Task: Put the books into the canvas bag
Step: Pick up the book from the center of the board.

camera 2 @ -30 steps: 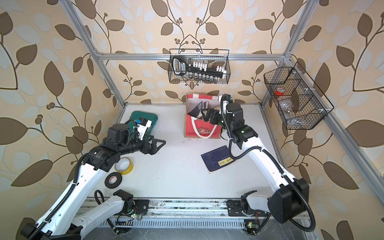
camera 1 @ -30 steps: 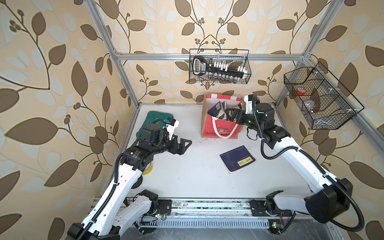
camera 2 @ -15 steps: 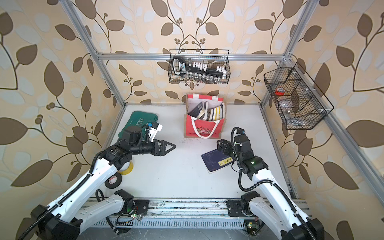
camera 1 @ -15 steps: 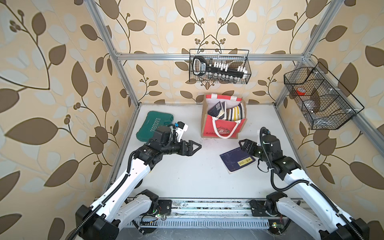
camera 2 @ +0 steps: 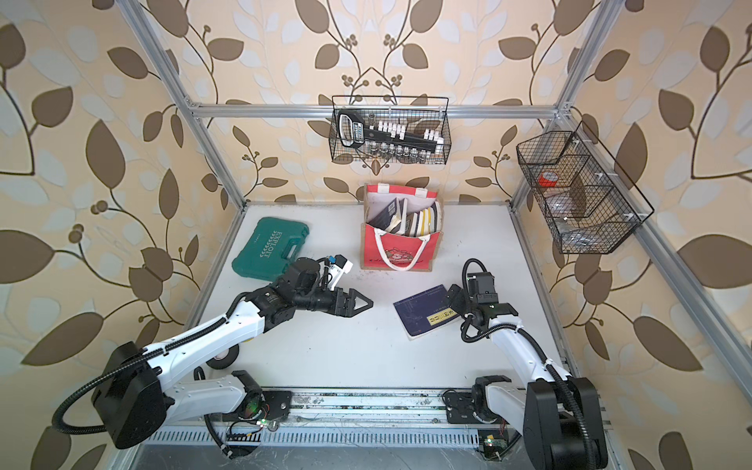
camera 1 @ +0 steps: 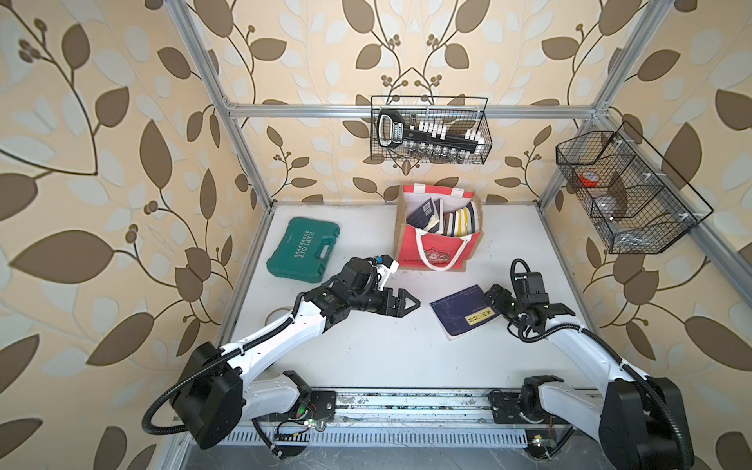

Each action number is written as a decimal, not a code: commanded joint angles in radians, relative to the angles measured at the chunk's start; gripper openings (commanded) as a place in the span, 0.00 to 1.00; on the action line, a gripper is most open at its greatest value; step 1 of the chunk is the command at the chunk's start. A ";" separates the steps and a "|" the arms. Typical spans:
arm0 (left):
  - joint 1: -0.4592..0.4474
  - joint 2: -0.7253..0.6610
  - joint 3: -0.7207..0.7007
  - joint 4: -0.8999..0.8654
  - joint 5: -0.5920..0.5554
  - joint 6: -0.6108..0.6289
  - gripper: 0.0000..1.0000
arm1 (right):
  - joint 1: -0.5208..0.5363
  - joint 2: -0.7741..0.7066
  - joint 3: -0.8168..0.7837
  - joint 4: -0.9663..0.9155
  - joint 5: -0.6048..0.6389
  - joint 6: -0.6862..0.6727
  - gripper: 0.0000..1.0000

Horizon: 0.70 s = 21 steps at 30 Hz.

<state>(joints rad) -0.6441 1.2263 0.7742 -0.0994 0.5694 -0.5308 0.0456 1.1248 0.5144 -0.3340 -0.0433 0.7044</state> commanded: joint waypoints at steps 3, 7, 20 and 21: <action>-0.022 0.066 0.004 0.117 -0.016 -0.033 0.99 | -0.004 0.087 -0.024 0.107 -0.151 -0.091 0.98; -0.022 0.148 -0.004 0.152 -0.002 -0.064 0.99 | -0.004 0.169 -0.007 0.140 -0.280 -0.173 0.97; -0.022 0.343 -0.021 0.144 -0.032 -0.173 0.99 | 0.160 0.144 -0.014 0.214 -0.362 -0.218 0.94; -0.022 0.349 -0.022 0.146 -0.037 -0.181 0.99 | 0.153 0.134 -0.011 0.207 -0.341 -0.219 0.94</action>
<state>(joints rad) -0.6559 1.5700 0.7444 0.0460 0.5510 -0.6819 0.2062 1.2774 0.4973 -0.1276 -0.4152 0.5045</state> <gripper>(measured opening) 0.989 0.943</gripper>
